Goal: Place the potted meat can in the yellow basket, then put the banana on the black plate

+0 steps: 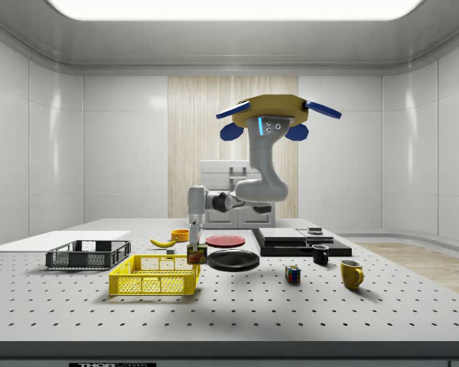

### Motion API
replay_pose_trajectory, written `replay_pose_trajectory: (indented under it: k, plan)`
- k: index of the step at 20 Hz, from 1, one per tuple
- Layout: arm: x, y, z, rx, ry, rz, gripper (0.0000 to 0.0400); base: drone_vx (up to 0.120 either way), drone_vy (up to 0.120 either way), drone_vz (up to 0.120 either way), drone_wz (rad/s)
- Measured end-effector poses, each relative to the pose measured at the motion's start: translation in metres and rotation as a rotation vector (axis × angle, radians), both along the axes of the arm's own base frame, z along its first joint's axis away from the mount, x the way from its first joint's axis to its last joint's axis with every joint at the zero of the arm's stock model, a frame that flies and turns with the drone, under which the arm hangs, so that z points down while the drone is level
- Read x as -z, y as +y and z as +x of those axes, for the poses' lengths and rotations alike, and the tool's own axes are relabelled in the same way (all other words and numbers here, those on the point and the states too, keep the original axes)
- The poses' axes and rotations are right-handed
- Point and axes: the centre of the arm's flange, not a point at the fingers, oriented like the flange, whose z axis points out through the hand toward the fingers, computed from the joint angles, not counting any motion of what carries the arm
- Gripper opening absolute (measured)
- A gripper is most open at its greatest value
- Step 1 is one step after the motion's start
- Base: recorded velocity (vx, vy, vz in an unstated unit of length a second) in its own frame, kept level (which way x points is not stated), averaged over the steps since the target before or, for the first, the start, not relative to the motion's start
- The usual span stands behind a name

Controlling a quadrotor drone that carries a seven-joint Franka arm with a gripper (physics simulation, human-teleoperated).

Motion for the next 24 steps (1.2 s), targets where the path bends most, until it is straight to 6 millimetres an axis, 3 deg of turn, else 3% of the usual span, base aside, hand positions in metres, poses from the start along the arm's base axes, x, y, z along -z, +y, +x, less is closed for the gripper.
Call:
replay_pose_trajectory:
  k: [24]
  plan:
    - [0.0,0.0,0.0,0.0,0.0,0.0,0.0291,0.12,-0.008,0.0,0.0]
